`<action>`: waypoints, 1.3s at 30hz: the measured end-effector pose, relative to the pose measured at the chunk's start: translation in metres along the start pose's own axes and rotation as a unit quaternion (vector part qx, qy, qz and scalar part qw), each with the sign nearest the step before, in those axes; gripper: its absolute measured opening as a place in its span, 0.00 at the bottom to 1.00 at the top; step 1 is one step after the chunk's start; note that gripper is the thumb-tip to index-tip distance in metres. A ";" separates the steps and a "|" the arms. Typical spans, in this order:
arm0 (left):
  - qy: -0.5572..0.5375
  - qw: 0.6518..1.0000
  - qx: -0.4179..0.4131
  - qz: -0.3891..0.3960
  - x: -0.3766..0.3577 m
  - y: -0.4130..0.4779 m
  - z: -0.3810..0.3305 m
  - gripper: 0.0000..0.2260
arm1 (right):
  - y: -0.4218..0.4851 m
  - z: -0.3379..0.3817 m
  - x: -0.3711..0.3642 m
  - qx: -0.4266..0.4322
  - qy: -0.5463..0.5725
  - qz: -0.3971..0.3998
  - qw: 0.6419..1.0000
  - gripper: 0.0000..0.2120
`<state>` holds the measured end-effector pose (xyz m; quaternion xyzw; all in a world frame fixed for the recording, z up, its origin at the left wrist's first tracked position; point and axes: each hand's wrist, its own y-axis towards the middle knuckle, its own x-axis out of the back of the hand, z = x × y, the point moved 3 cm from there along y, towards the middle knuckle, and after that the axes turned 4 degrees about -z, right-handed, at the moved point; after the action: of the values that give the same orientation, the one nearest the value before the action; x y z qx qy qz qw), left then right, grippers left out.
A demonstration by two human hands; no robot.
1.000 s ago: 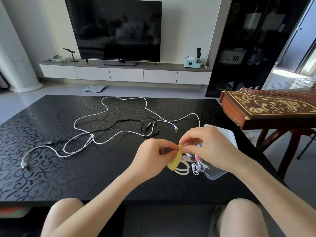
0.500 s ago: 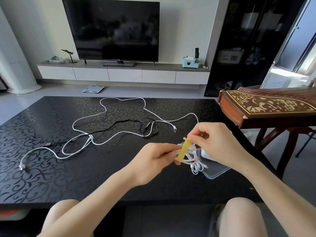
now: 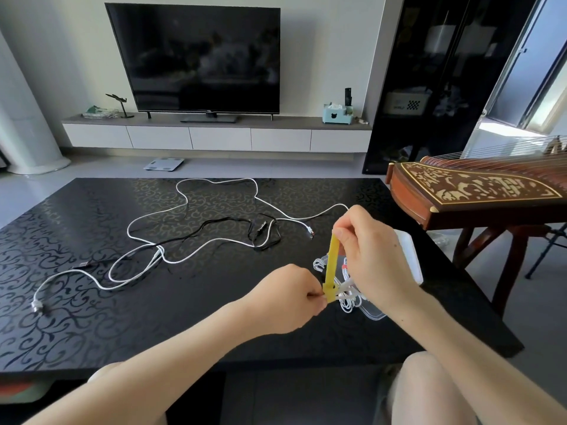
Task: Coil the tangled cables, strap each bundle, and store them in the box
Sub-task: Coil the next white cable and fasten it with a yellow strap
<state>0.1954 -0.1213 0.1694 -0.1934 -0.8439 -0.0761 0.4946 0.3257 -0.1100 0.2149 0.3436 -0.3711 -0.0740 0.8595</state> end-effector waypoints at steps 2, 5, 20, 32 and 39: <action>-0.028 1.000 -0.002 0.008 -0.002 0.002 -0.004 0.12 | -0.004 -0.008 -0.010 -0.077 0.066 -0.054 0.993 0.08; 0.007 0.999 -0.043 -0.029 -0.005 0.001 -0.009 0.13 | -0.009 -0.025 -0.019 -0.177 0.102 -0.141 0.969 0.08; -0.414 0.897 0.153 0.027 -0.022 0.010 -0.010 0.12 | -0.024 -0.008 -0.014 0.123 -0.031 -0.278 0.952 0.12; -0.557 0.799 0.203 0.102 -0.026 0.019 -0.019 0.15 | -0.019 -0.012 0.001 0.033 -0.003 -0.314 0.949 0.12; -0.249 0.962 -0.008 -0.110 -0.024 0.006 -0.026 0.18 | -0.014 -0.034 -0.002 -0.072 0.018 -0.285 0.956 0.08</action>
<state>0.2297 -0.1306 0.1610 -0.1157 -0.9558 -0.0863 0.2562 0.3496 -0.1023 0.1882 0.3732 -0.2355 -0.3364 0.8319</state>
